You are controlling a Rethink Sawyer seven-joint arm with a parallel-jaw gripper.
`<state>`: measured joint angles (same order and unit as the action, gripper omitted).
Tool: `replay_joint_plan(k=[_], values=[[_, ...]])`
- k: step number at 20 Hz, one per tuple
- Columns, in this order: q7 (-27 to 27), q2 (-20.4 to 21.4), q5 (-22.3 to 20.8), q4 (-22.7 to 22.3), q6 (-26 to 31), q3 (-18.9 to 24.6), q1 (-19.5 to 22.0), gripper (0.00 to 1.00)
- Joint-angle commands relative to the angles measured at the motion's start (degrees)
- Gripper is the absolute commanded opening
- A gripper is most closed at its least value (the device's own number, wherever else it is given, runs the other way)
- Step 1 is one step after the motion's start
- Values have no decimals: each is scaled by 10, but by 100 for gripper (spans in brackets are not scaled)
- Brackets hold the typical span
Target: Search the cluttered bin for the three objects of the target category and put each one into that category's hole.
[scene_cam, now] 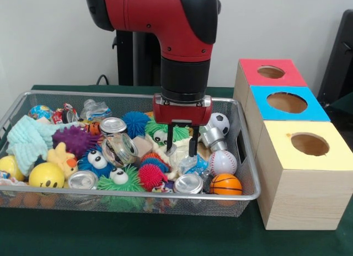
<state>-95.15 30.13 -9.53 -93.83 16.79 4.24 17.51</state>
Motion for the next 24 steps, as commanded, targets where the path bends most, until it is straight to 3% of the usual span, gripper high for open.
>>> replay_joint_plan(k=[1, 4, 10, 14, 24], values=[[-37, -24, -17, 4, 21, 27, -4, 0], [-30, -9, -15, -3, 33, 34, 1, 0], [-16, 52, 18, -5, 161, 40, -3, 0], [-16, 76, 27, -9, 203, 47, -3, 0], [-20, 92, 23, -18, 227, 59, 3, 0]])
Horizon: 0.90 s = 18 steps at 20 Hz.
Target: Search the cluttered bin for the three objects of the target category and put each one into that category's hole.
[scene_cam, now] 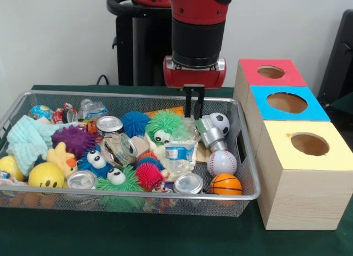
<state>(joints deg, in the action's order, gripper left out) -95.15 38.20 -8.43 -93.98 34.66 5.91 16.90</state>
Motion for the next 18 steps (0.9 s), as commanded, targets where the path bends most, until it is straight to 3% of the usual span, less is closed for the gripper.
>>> replay_joint_plan(k=[1, 9, 18], values=[[-20, 12, 12, -17, 49, 43, 10, 0], [-17, 29, 17, -33, 55, 49, 11, 0], [-27, 16, 6, -35, 16, 43, 6, 0]])
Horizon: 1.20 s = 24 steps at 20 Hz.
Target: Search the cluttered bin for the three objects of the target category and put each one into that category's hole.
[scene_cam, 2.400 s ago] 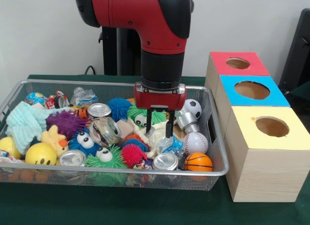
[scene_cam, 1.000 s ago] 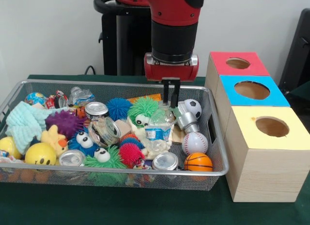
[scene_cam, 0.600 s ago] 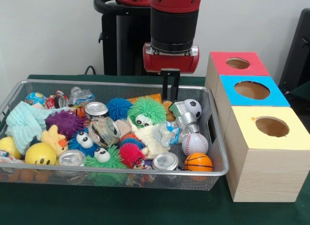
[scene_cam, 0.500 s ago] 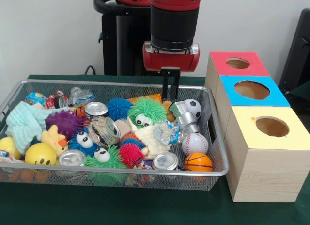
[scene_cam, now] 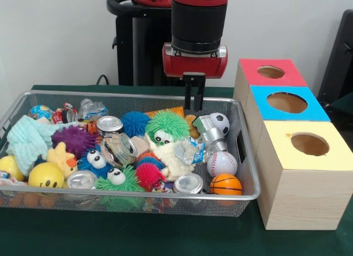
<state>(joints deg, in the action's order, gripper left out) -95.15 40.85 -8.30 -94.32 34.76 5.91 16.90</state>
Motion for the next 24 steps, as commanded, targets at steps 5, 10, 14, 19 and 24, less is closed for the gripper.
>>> replay_joint_plan(k=[5, 10, 14, 19, 24], values=[[-40, -6, -2, -45, -28, 41, 4, 0], [-70, -11, -8, -44, -47, 19, -14, 100], [-82, -20, -20, -49, -73, 1, -27, 100], [-89, -30, -23, -53, -98, -12, -35, 100], [-84, -39, -24, -72, -147, -7, -22, 100]])
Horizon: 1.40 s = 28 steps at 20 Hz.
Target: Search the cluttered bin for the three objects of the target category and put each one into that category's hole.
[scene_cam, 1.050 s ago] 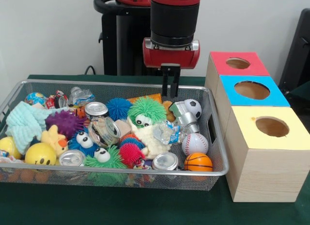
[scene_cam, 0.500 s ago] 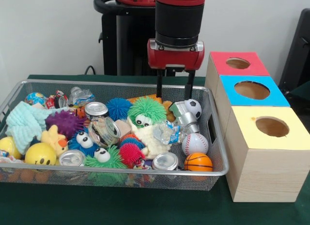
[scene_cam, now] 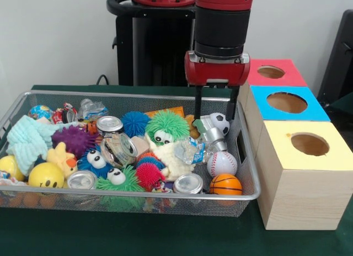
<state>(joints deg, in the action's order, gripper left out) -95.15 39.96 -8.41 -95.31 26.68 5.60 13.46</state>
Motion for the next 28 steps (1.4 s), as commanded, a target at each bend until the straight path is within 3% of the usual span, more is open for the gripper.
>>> replay_joint_plan(k=[1, 5, 8, 13, 18, 28], values=[[-81, -31, -24, -65, -73, -1, 16, 100], [-84, -37, -21, -77, -104, -1, 29, 100], [-122, -41, -2, -75, -104, -44, 12, 100], [-139, -27, 15, -81, -86, -87, -1, 100], [-173, -32, 30, -80, -89, -148, -41, 100], [-164, -53, 52, -79, -117, -181, -70, 100]])
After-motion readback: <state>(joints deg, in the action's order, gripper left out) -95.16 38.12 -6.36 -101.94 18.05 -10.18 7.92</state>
